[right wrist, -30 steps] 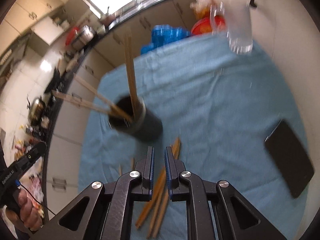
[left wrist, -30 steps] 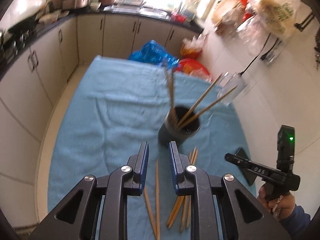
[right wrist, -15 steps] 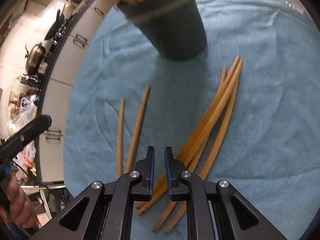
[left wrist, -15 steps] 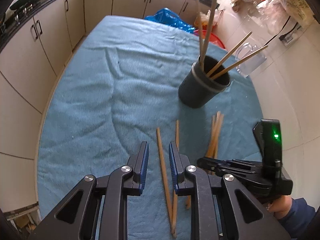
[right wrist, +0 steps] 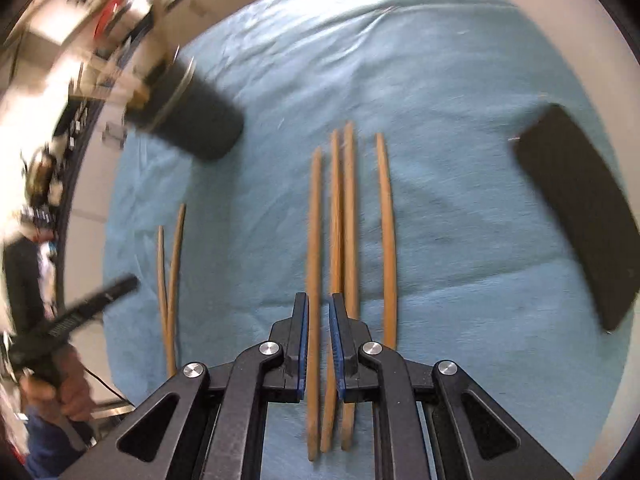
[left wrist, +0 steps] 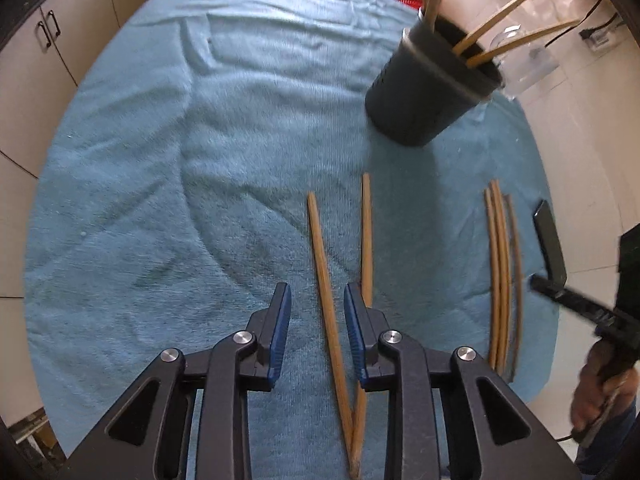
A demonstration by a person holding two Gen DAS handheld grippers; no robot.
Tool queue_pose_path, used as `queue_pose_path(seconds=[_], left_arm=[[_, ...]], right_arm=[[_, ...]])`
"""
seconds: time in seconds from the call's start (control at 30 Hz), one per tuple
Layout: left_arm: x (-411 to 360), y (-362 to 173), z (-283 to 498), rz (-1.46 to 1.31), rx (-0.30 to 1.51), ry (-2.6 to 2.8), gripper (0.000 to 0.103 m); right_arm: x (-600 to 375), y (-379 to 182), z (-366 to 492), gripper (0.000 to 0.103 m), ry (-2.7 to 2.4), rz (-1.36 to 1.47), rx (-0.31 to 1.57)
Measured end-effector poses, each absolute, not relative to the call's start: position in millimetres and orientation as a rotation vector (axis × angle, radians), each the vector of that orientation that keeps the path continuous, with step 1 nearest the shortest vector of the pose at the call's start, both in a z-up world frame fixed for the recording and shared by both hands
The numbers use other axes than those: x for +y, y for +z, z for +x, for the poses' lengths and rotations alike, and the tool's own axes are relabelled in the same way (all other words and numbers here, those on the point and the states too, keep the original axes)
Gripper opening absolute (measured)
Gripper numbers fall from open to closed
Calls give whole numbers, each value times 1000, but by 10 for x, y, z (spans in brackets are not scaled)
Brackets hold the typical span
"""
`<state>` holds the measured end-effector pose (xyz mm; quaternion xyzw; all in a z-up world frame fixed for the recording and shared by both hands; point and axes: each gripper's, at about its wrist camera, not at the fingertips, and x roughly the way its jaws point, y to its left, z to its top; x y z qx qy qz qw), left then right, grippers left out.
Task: Organize utensils
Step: 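Open the right tool and move it back over the remaining chopsticks, then lower the right tool and close it on one wooden chopstick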
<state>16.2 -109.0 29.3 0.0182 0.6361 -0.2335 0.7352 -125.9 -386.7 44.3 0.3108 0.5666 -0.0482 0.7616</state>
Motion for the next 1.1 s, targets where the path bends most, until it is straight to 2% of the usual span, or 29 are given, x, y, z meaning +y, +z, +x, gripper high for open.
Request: queue_pose_path(seconds=[0.43,0.5,0.57,1.1], left_arm=[[-1322,117,273,85,1392,-533,25],[-1377,116,300,125,1378,-517,14],[-1438,122,303,183,1366,-494,8],[-1221,242,240,126,1329,-517,6]], right_arm=[[-4270,533,-1315,11,-242,697,1193],[-4253,511,-1284,11,-253,690,1194],[-4278,517,-1253,11,-259,684,1193],[-4295,184,-704,14,-335,519,1304]])
